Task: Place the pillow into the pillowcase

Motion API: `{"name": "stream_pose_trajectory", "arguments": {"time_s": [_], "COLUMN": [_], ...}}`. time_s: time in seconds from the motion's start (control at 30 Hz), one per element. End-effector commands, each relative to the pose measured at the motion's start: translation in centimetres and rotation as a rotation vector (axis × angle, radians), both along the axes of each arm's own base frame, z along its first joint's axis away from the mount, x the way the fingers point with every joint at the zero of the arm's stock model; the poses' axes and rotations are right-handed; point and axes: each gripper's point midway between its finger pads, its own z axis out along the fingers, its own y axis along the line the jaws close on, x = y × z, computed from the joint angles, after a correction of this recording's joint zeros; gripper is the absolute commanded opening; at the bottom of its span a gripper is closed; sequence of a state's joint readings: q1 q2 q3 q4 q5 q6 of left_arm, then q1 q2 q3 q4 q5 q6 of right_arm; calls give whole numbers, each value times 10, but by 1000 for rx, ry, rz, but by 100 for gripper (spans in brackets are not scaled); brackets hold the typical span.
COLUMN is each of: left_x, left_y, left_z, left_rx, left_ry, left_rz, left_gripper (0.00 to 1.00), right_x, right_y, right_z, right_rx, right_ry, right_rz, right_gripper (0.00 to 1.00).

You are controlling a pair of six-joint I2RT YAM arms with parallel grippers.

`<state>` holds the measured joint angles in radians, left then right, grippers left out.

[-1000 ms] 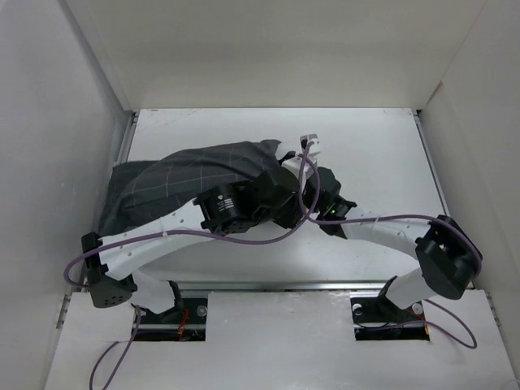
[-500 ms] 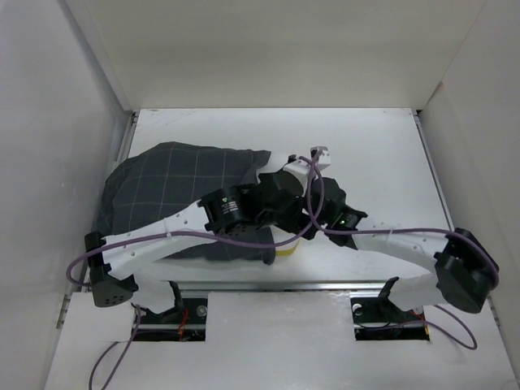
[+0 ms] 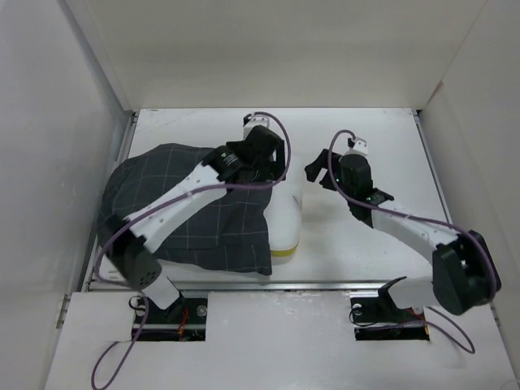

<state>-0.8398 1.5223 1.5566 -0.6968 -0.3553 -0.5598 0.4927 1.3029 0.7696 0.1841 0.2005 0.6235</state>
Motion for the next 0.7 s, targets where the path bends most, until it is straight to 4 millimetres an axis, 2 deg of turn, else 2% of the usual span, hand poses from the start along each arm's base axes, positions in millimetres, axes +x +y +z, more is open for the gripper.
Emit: {"name": "stream_pose_trajectory", "arguments": {"time_s": [0.0,0.03,0.07,0.1,0.13,0.23,0.27,0.3,0.33,0.4,0.43,0.47,0.5,0.6,0.67], "left_x": [38,47,55,61,74,85,89,91,95,99,99,102,104,112,113], "left_y": [7,2,2,3,3,16,24,32,39,51,51,57,55,51,39], "left_z": [-47,-44,-50,-56,-68,-100,-103,-109,-111,-117,-117,-117,-114,-100,-94], "left_rx": [146,158,180,219,255,331,341,365,380,388,388,386,378,340,316], "left_ry": [83,74,85,86,103,179,196,208,209,235,235,238,229,206,193], "left_rz": [21,23,24,31,43,62,80,97,131,167,167,180,181,176,132], "left_gripper": [100,100,100,100,100,100,97,93,71,35,23,6,0,0,0], "right_x": [9,13,20,22,27,32,35,34,33,30,31,33,31,32,27], "right_y": [10,10,12,15,13,20,20,28,32,43,47,51,54,66,89], "right_z": [-19,-22,-16,-27,-28,-38,-37,-35,-42,-46,-47,-57,-62,-82,-73], "right_rx": [-1,-3,16,4,9,27,37,59,60,87,105,109,125,136,174], "right_ry": [89,99,96,118,125,151,146,137,147,151,149,166,183,221,182], "right_rz": [140,156,176,195,196,236,246,293,320,385,397,412,432,475,586], "right_gripper": [91,91,91,91,91,91,91,91,91,91,91,91,91,91,84]}}
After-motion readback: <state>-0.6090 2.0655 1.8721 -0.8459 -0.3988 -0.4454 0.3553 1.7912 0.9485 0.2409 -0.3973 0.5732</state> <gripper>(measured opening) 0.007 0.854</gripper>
